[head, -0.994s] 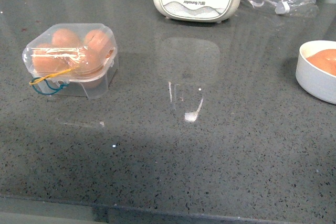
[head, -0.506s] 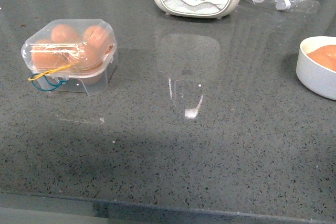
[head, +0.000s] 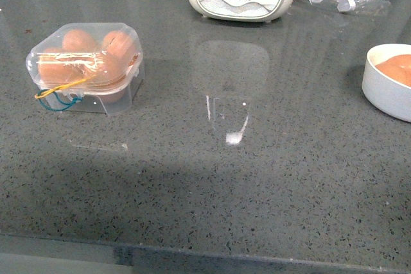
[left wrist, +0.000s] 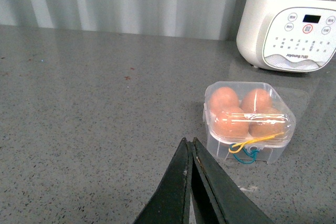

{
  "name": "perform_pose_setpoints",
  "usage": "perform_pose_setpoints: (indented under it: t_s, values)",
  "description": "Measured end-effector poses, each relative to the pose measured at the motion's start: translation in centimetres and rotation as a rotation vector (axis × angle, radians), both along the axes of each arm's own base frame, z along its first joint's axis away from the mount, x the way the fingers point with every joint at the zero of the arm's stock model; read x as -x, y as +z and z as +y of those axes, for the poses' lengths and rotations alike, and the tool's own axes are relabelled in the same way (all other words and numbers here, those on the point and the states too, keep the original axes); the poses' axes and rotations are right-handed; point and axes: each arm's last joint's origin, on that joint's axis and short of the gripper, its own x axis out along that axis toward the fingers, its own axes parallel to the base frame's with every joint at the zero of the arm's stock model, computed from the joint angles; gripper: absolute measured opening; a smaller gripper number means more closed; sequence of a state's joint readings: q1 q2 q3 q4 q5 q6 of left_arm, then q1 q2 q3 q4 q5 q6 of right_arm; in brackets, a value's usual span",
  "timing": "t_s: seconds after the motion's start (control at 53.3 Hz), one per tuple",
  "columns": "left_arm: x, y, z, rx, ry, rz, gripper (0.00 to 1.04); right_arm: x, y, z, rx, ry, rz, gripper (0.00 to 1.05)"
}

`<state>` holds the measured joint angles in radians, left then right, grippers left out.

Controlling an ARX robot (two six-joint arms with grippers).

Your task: Put egg into box

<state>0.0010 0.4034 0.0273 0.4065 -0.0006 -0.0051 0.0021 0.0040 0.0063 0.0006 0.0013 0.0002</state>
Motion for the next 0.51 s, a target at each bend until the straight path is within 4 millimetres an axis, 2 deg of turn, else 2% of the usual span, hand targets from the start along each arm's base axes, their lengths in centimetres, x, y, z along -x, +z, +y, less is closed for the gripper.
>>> perform_pose_setpoints:
  t_s: [0.506]
  values:
    - [1.2, 0.0, 0.0, 0.0, 0.0, -0.002, 0.04, 0.0, 0.0, 0.0, 0.0, 0.0, 0.0, 0.97]
